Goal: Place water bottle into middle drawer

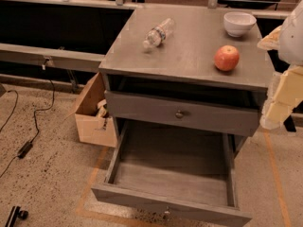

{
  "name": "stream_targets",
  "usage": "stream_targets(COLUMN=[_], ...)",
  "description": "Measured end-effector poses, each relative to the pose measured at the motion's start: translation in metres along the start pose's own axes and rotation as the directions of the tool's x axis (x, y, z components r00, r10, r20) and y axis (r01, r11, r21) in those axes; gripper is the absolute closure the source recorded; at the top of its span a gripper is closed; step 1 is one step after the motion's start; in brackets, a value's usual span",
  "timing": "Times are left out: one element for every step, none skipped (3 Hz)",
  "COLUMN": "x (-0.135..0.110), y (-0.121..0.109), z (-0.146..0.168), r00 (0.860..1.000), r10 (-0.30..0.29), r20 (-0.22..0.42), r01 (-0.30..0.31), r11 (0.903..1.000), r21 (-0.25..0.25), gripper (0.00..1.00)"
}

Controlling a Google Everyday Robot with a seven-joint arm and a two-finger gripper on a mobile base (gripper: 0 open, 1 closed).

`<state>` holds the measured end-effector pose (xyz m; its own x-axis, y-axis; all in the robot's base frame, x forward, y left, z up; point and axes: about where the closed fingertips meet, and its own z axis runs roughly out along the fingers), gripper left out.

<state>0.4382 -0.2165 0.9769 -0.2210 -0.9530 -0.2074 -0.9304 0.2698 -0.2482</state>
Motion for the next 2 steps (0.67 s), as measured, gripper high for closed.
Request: stream_targets(x=[-0.001,-0.005], y=[-0.001,-0.023], z=[-0.002,-0.010], r00=[1.000,0.994], r10=[-0.003,-0.112], r20=[0.004,-0.013], r01=[0.003,0.113], r11=[1.0000,0.9917], r21=[0.008,0.062], gripper=[0.00,0.00])
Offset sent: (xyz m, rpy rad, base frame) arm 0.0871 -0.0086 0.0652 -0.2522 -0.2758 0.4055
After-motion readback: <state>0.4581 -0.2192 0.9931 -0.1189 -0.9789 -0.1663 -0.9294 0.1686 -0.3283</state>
